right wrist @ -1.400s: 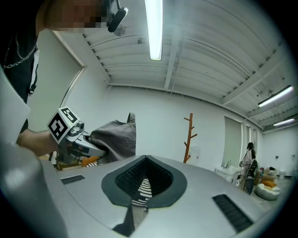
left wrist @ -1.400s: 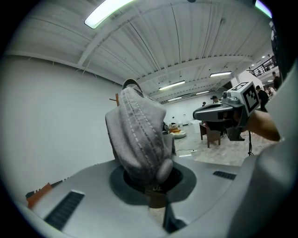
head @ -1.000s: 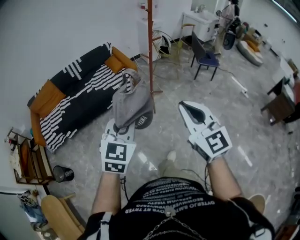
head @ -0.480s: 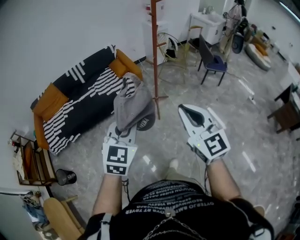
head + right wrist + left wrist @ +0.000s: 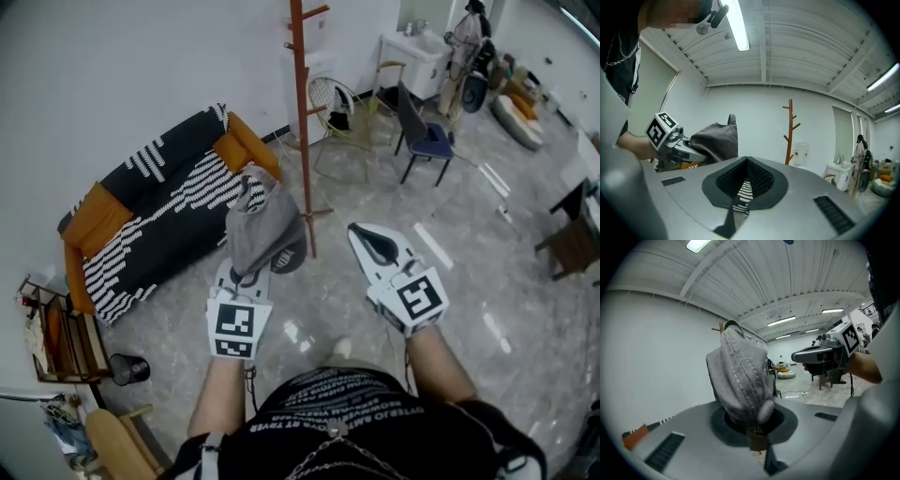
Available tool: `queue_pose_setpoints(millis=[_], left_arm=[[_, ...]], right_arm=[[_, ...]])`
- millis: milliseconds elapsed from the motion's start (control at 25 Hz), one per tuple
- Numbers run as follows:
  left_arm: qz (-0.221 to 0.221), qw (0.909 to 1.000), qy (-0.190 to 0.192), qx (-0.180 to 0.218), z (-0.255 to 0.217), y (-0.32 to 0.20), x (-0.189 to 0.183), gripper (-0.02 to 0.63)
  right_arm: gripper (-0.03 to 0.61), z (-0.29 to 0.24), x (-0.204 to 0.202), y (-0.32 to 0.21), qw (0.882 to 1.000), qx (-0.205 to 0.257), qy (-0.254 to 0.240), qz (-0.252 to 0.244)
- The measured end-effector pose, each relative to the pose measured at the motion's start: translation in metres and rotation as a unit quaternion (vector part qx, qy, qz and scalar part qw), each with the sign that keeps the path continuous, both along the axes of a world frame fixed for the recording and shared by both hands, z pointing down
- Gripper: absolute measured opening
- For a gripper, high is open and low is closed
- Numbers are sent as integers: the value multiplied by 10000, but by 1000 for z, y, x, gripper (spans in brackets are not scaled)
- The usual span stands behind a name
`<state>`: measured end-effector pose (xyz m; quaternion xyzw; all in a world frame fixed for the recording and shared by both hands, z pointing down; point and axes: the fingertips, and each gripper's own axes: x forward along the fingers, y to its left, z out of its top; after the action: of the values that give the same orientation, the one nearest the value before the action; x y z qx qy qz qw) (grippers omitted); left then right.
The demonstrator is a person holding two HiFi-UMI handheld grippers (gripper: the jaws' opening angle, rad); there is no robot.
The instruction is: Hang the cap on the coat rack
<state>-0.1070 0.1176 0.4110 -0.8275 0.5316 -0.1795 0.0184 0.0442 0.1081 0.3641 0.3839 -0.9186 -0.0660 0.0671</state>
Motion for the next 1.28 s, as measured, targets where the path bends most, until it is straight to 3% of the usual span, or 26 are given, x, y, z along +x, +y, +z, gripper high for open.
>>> queue_pose_setpoints(millis=[400,840,1280], left_arm=[[-154,9999,4,26,-4,-54,28,14],[-358,9993,-44,-55,1,-92,43,14],[-279,9994,-165,-113,7,-129,20,14]], right_arm=[[3,-5,35,-56,9999,-112,71,25],[3,-1,52,-96,9994,-44,24,-346],[3,9,13,-138,9990,-210,-32,-397]])
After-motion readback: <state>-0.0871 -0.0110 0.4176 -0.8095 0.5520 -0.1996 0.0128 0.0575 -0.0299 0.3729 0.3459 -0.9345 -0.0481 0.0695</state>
